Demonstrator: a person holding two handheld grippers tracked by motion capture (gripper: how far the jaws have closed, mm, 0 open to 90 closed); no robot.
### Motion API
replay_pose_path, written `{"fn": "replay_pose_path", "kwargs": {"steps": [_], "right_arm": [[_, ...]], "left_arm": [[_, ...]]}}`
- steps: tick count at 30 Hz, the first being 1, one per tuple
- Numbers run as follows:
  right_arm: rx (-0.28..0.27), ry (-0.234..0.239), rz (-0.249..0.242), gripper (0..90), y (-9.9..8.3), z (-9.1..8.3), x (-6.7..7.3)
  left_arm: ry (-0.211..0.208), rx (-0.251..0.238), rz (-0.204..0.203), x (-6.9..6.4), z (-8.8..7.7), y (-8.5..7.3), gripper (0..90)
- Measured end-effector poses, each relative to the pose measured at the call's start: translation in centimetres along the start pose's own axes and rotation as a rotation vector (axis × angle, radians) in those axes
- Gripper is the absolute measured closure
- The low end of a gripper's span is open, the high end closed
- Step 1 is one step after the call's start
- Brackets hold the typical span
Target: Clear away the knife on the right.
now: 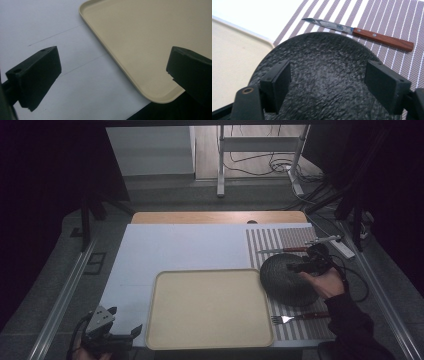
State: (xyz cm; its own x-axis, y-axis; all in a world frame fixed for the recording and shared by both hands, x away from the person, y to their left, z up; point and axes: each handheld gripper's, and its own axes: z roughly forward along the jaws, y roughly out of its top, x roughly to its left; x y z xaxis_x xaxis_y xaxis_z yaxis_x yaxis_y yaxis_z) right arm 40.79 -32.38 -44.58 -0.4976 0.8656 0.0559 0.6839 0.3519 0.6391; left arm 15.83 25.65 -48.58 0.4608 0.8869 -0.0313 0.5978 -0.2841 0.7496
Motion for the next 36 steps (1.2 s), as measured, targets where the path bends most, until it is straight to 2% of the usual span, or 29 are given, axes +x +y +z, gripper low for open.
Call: {"fn": "replay_pose_path", "kwargs": {"steps": [11,36], "right_arm": [[0.023,-0.038,0.018,17.5,1.8,1.9,-1.8],[0.062,-0.115,0.081,17.4,4.6,5.1,-6.6]], "left_arm": [[-0.001,0.001,0.003,0.0,0.0,0.0,0.0],[-0.002,0.002,-0.005,0.1,0.0,0.0,0.0]]}}
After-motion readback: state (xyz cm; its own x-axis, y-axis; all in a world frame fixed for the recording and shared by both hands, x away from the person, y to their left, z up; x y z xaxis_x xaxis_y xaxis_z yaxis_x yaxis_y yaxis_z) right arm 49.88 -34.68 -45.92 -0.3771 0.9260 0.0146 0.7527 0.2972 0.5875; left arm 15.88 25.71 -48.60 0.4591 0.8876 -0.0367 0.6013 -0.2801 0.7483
